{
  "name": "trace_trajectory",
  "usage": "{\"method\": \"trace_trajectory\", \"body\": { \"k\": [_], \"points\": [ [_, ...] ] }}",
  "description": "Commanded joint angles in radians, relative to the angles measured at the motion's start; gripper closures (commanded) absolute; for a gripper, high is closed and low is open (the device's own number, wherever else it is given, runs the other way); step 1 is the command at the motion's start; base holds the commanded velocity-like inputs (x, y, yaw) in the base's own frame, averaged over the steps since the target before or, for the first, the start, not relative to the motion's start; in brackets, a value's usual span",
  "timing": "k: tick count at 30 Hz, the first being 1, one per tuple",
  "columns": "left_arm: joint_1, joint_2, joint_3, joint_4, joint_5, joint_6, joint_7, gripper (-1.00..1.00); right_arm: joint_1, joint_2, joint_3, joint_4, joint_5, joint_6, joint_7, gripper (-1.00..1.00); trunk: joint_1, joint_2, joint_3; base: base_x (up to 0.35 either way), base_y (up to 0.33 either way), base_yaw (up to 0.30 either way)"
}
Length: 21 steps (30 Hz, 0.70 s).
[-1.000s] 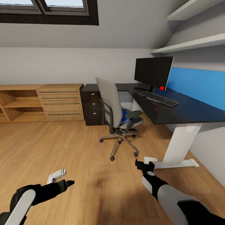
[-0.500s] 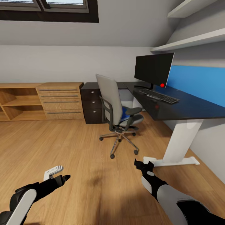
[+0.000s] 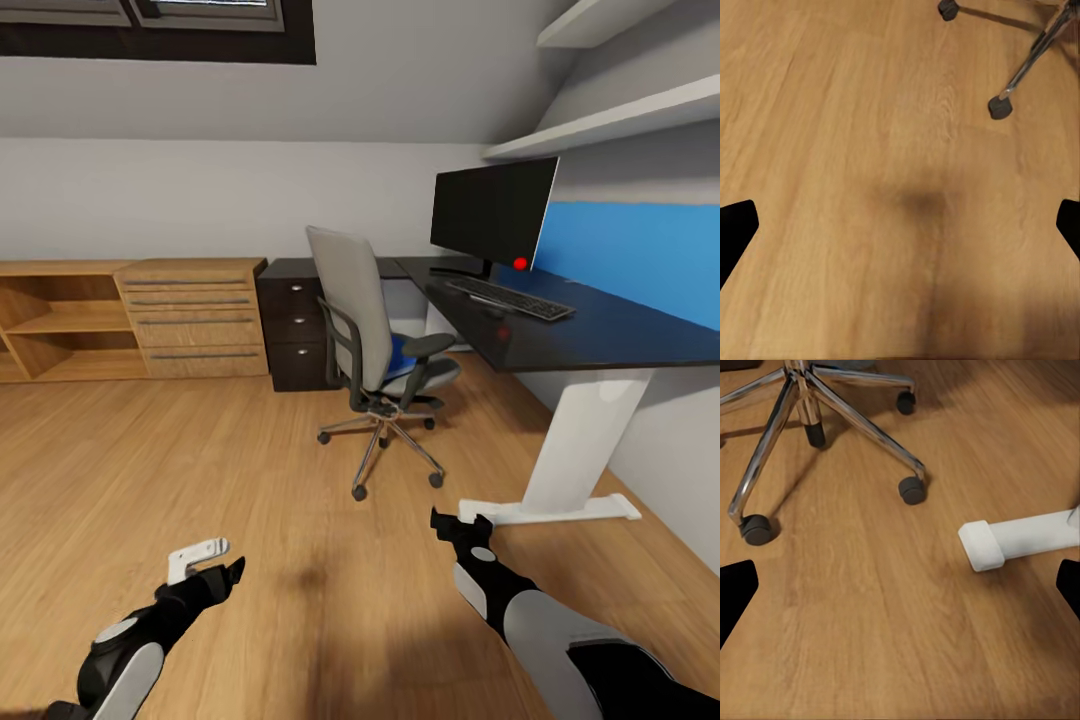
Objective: In the bedroom, organize the workspace by keeping the computer under the desk, ensuring the monitor is on the desk, placing the keyboard on the desk next to the monitor, placing the mouse on the desk next to the keyboard, moving the folder from the swivel chair onto the desk next to the mouse, stacking the notebook on top of the folder with the pen on top of the notebook, and positioning the swivel chair next to the desk.
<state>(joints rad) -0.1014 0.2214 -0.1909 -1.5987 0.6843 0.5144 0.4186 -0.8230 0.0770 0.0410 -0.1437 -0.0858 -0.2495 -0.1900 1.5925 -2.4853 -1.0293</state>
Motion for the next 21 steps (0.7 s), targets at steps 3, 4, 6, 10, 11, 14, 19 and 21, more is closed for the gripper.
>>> {"method": "trace_trajectory", "body": {
  "k": [3,4,6,10,11,14,19,21],
  "points": [
    [0.0,-0.019,-0.076,0.032,-0.064,-0.032,0.022,-1.0,-0.001,-0.001,0.007,-0.002,0.003,0.017,-0.005,-1.0,0.008,-0.015,-0.011,0.0,0.0,0.0],
    [0.001,-0.027,-0.086,0.039,-0.076,-0.037,0.024,-1.0,-0.002,-0.002,0.007,-0.004,0.01,0.028,-0.006,-1.0,0.008,-0.015,-0.015,0.0,0.0,0.0],
    [0.001,-0.057,-0.107,0.049,-0.102,-0.048,0.029,-1.0,-0.011,-0.003,0.008,-0.023,0.035,0.067,-0.008,-1.0,0.008,-0.015,-0.015,0.0,0.0,0.0],
    [0.001,-0.108,-0.12,0.012,-0.125,-0.061,0.043,-1.0,-0.053,-0.003,0.008,-0.068,0.072,0.113,-0.01,-1.0,0.008,-0.015,-0.015,0.0,0.0,0.0],
    [0.001,-0.114,-0.121,0.005,-0.129,-0.063,0.05,-1.0,-0.061,-0.003,0.007,-0.073,0.076,0.118,-0.01,-1.0,0.008,-0.015,-0.015,0.0,0.0,0.0],
    [0.002,-0.134,-0.125,-0.01,-0.14,-0.076,0.099,-1.0,-0.091,-0.004,0.004,-0.084,0.085,0.132,-0.01,-1.0,0.008,-0.015,-0.015,0.0,0.0,0.0],
    [0.001,-0.134,-0.144,0.012,-0.146,-0.165,0.13,-1.0,-0.103,-0.003,0.002,-0.032,0.088,0.128,-0.005,-1.0,0.008,-0.015,-0.015,0.015,0.0,0.0],
    [0.002,-0.121,-0.148,0.017,-0.147,-0.188,0.133,-1.0,-0.104,-0.004,0.002,-0.016,0.089,0.116,-0.006,-1.0,0.008,-0.015,-0.015,0.094,0.0,0.0]
  ]
}}
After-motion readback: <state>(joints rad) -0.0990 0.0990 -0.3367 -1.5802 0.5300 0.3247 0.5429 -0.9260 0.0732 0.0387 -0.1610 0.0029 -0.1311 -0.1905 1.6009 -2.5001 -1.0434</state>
